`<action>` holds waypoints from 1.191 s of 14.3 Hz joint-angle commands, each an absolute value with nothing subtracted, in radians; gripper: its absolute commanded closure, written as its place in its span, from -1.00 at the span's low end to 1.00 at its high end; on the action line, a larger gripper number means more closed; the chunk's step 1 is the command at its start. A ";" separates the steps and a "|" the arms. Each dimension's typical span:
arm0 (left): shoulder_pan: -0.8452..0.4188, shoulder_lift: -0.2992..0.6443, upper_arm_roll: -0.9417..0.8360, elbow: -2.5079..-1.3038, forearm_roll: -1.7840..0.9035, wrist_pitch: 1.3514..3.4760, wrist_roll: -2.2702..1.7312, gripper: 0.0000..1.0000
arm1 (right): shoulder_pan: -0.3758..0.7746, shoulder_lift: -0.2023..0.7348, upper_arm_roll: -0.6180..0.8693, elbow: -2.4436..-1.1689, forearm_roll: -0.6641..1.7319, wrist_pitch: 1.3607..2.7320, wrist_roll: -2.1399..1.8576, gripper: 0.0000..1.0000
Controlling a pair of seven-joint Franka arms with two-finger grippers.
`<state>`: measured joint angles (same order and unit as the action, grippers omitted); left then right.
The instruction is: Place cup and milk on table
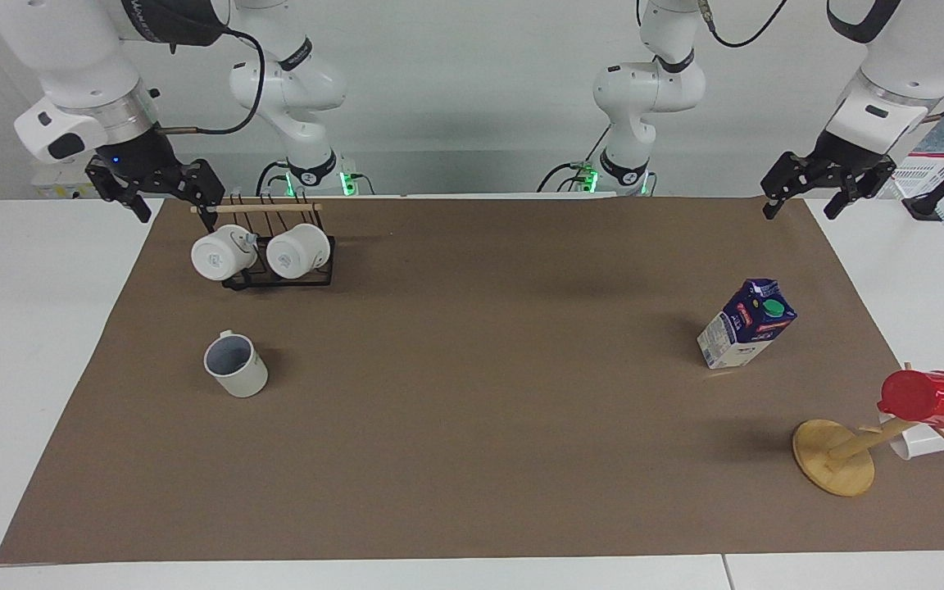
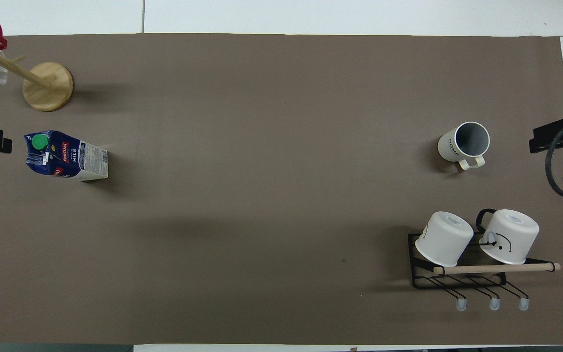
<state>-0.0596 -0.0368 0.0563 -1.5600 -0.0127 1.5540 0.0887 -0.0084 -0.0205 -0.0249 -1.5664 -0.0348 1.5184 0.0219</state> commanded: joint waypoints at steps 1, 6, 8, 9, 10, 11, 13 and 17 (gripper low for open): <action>-0.064 -0.049 0.057 -1.566 0.009 1.542 0.098 -1.00 | -0.014 -0.046 -0.020 -1.595 -0.037 1.532 0.026 -1.00; -0.064 -0.048 0.058 -1.566 0.009 1.551 0.098 -1.00 | -0.023 -0.046 -0.020 -1.595 -0.038 1.522 0.025 -1.00; -0.054 -0.049 0.060 -1.566 0.009 1.554 0.101 -1.00 | -0.023 -0.049 -0.018 -1.604 -0.038 1.534 0.023 -1.00; -0.052 -0.048 0.061 -1.565 0.008 1.557 0.098 -1.00 | -0.021 -0.051 -0.018 -1.620 -0.038 1.540 0.021 -1.00; -0.054 -0.046 0.061 -1.565 0.008 1.557 0.098 -1.00 | -0.021 -0.063 -0.018 -1.641 -0.038 1.552 0.017 -1.00; -0.054 -0.046 0.061 -1.560 0.006 1.554 0.098 -1.00 | -0.025 -0.063 -0.018 -1.649 -0.038 1.574 0.009 -1.00; -0.052 -0.048 0.061 -1.565 0.005 1.551 0.100 -1.00 | -0.031 -0.039 -0.020 -1.644 -0.051 1.635 -0.073 -1.00; -0.052 -0.049 0.063 -1.566 0.003 1.546 0.101 -1.00 | -0.090 0.069 -0.020 -1.640 -0.040 1.712 -0.286 -1.00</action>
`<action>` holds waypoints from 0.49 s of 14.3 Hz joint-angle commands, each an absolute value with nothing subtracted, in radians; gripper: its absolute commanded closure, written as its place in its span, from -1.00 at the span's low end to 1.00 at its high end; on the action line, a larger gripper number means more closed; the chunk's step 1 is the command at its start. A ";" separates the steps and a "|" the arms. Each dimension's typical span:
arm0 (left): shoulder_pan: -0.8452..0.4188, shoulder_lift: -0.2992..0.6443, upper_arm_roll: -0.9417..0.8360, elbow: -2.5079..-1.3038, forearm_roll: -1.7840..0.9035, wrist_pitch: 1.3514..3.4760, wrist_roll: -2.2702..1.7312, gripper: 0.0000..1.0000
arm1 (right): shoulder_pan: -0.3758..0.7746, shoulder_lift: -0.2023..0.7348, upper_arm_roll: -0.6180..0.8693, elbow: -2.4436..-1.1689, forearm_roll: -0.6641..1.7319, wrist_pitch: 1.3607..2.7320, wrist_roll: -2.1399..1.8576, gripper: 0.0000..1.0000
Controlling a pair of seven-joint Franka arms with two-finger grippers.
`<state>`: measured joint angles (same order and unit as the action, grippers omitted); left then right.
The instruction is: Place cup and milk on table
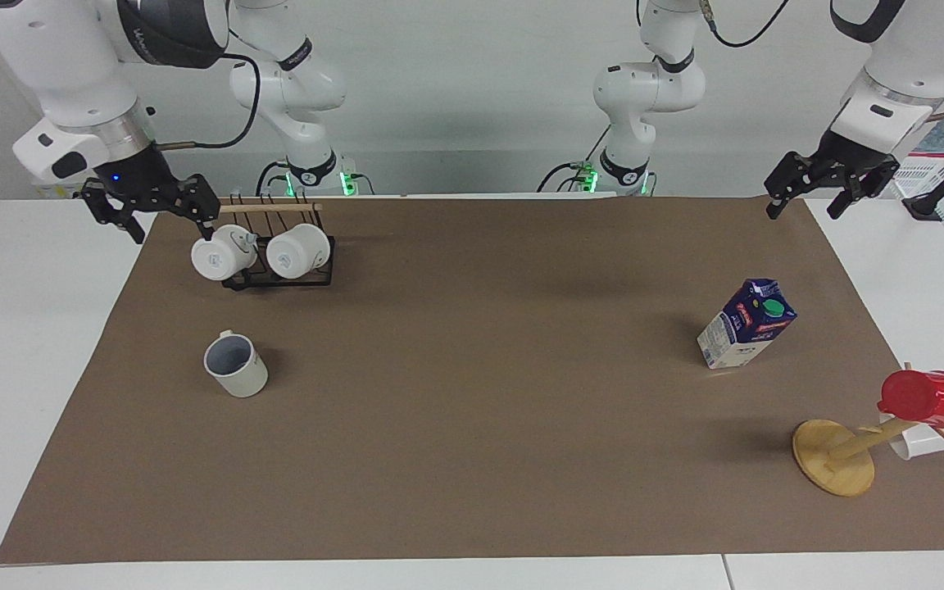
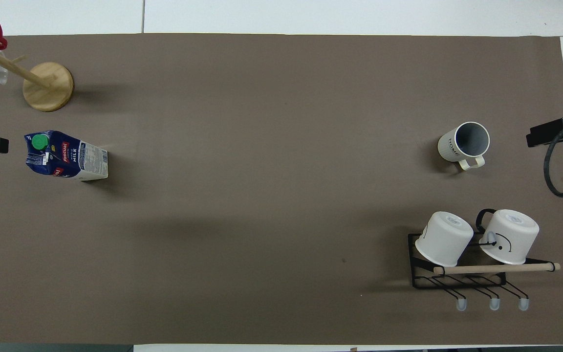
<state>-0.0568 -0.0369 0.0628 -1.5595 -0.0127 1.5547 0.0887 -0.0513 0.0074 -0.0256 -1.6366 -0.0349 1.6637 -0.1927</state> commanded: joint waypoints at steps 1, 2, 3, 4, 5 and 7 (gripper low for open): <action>-0.052 -0.049 0.063 -1.569 0.005 1.549 0.100 -1.00 | -0.098 0.099 -0.020 -1.640 -0.038 1.754 -0.346 -1.00; -0.052 -0.055 0.066 -1.583 0.005 1.549 0.101 -1.00 | -0.109 0.126 -0.020 -1.644 -0.038 1.800 -0.407 -1.00; -0.052 -0.061 0.066 -1.589 0.005 1.549 0.101 -1.00 | -0.120 0.152 -0.020 -1.654 -0.037 1.842 -0.451 -1.00; -0.054 -0.061 0.066 -1.589 0.005 1.551 0.101 -1.00 | -0.121 0.167 -0.020 -1.682 -0.037 1.897 -0.475 -1.00; -0.054 -0.061 0.066 -1.589 0.005 1.549 0.098 -1.00 | -0.121 0.173 -0.018 -1.733 -0.035 1.970 -0.479 -1.00; -0.054 -0.063 0.066 -1.589 0.005 1.539 0.097 -1.00 | -0.117 0.164 -0.018 -1.874 -0.006 2.128 -0.483 -1.00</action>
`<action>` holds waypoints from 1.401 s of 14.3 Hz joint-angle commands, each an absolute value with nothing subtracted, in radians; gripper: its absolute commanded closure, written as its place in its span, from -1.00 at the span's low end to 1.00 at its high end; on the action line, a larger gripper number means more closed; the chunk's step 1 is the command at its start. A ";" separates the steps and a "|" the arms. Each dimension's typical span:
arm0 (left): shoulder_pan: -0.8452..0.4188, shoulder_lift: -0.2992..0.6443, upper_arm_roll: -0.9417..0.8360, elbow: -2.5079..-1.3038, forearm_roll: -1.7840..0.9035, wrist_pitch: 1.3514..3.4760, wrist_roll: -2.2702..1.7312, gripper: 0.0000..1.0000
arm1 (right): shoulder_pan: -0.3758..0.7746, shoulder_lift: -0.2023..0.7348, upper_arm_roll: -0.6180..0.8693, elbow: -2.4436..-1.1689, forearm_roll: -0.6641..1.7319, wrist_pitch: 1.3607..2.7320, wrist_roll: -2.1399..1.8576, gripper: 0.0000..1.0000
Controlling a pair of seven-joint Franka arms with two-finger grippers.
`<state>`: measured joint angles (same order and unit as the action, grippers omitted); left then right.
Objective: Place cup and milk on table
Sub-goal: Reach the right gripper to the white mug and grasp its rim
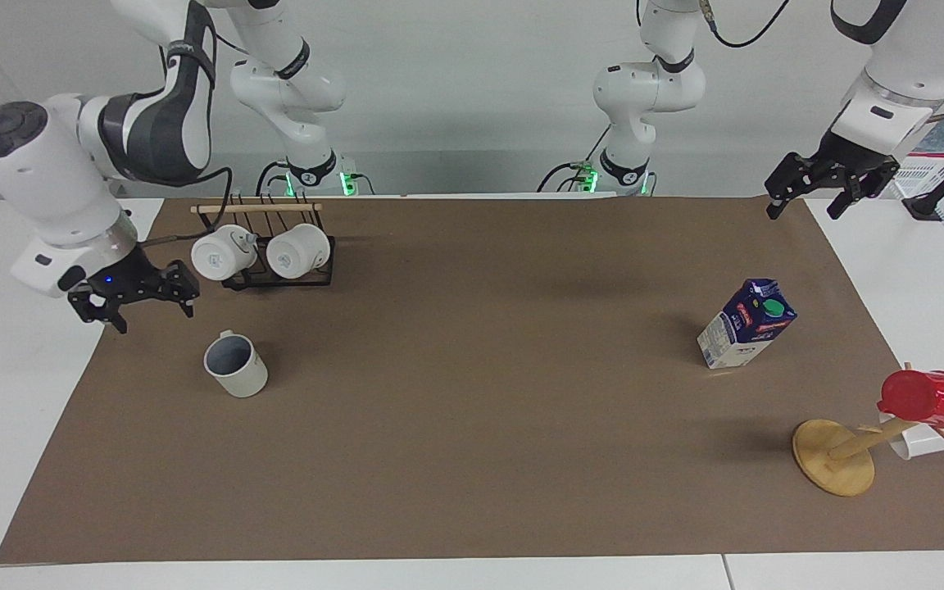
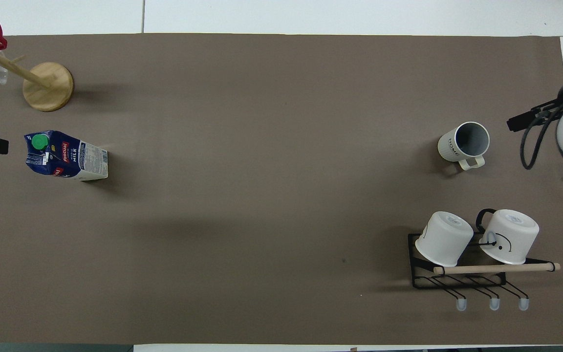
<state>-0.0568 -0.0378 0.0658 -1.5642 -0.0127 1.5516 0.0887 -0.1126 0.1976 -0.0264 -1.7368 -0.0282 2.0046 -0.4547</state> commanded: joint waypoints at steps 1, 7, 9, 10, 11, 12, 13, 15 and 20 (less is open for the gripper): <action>-0.054 -0.063 0.066 -1.589 0.005 1.540 0.097 -1.00 | -0.111 0.167 -0.018 -1.912 -0.002 2.169 -0.495 -1.00; -0.052 -0.064 0.067 -1.589 0.005 1.543 0.097 -1.00 | -0.107 0.201 -0.017 -2.015 0.066 2.336 -0.520 -1.00; -0.049 -0.064 0.067 -1.589 0.005 1.551 0.095 -1.00 | -0.120 0.236 -0.017 -2.008 0.092 2.348 -0.563 -1.00; -0.049 -0.064 0.067 -1.589 0.005 1.542 0.095 -1.00 | -0.115 0.239 -0.017 -2.008 0.115 2.364 -0.560 -1.00; -0.049 -0.064 0.067 -1.589 0.005 1.540 0.097 -1.00 | -0.107 0.247 -0.017 -2.009 0.123 2.381 -0.552 -0.75; -0.049 -0.064 0.067 -1.589 0.005 1.540 0.095 -1.00 | -0.106 0.252 -0.017 -2.008 0.127 2.393 -0.537 -0.17; -0.049 -0.064 0.067 -1.589 0.005 1.548 0.097 -1.00 | -0.106 0.253 -0.017 -2.002 0.127 2.395 -0.532 0.51; -0.051 -0.060 0.067 -1.583 0.006 1.563 0.092 -1.00 | -0.103 0.256 -0.015 -1.996 0.129 2.388 -0.525 1.00; -0.049 -0.060 0.067 -1.644 0.006 1.655 0.095 -1.00 | -0.103 0.253 -0.011 -1.953 0.126 2.324 -0.514 1.00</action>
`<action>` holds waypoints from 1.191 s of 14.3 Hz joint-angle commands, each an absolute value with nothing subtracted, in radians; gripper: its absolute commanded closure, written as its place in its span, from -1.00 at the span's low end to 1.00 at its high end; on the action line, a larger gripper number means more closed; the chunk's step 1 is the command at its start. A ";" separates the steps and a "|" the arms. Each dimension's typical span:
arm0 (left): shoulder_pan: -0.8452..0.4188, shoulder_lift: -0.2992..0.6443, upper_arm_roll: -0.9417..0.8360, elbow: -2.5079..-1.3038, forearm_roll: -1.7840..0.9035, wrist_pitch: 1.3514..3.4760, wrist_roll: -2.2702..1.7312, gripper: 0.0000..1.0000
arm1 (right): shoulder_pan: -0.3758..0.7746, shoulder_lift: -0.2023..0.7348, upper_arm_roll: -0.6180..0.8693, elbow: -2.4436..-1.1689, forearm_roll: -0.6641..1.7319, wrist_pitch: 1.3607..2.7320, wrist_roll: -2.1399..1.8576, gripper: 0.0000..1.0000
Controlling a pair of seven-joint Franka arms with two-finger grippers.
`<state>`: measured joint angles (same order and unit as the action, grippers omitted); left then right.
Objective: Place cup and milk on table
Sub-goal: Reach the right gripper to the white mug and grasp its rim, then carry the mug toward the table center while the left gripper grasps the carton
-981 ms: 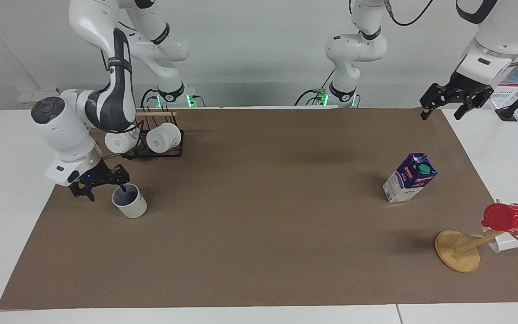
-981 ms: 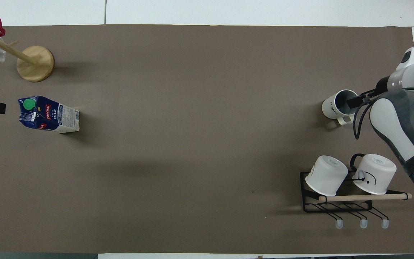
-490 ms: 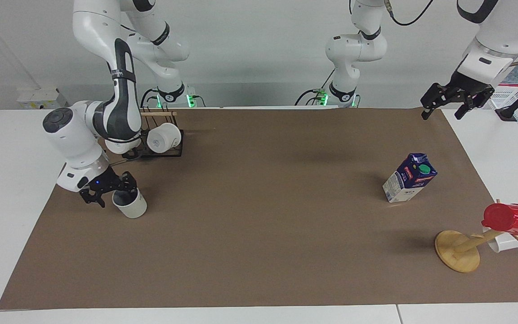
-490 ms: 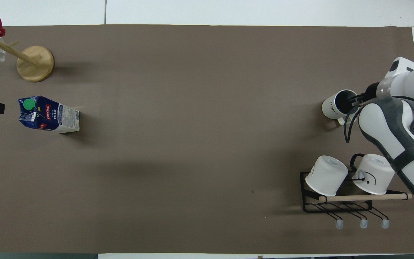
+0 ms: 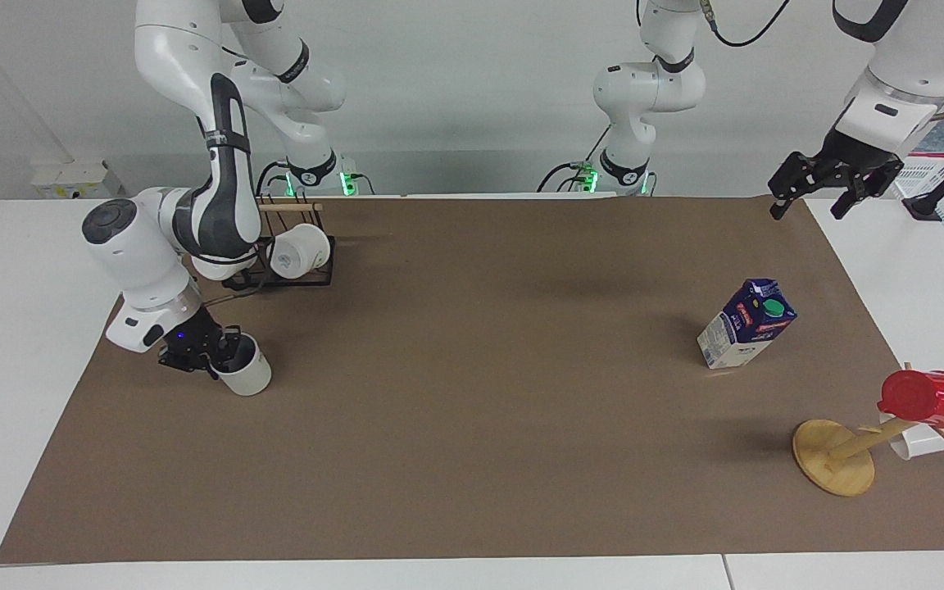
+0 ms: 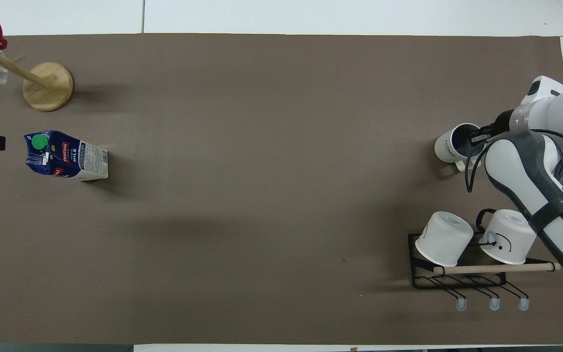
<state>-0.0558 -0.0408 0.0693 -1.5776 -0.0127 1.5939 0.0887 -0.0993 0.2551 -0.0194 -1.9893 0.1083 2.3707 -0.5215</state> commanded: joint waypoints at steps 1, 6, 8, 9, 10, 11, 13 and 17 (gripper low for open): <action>-0.048 -0.061 0.069 -1.685 0.006 1.707 0.095 -1.00 | -0.092 0.246 -0.009 -1.919 0.124 2.269 -0.508 1.00; -0.019 -0.043 0.068 -1.850 0.006 1.920 0.092 -1.00 | 0.066 0.233 -0.009 -1.746 0.060 2.034 -0.226 1.00; -0.012 -0.023 0.067 -1.894 0.006 1.982 0.091 -1.00 | 0.154 0.232 -0.009 -1.758 0.060 2.081 -0.122 1.00; -0.012 -0.017 0.067 -1.913 0.006 2.009 0.089 -1.00 | 0.199 0.224 -0.009 -1.785 0.060 2.110 -0.092 1.00; -0.012 -0.008 0.067 -1.928 0.005 2.043 0.086 -1.00 | 0.248 0.210 -0.009 -1.827 0.060 2.176 -0.087 1.00; -0.012 0.004 0.067 -1.939 0.005 2.066 0.071 -1.00 | 0.303 0.204 -0.009 -1.866 0.060 2.233 -0.084 1.00; -0.017 0.006 0.067 -1.963 0.005 2.088 0.037 -1.00 | 0.351 0.207 -0.009 -1.891 0.058 2.285 -0.083 1.00; -0.014 0.003 0.067 -2.019 0.005 2.144 0.037 -1.00 | 0.446 0.209 -0.009 -1.928 0.057 2.379 0.026 1.00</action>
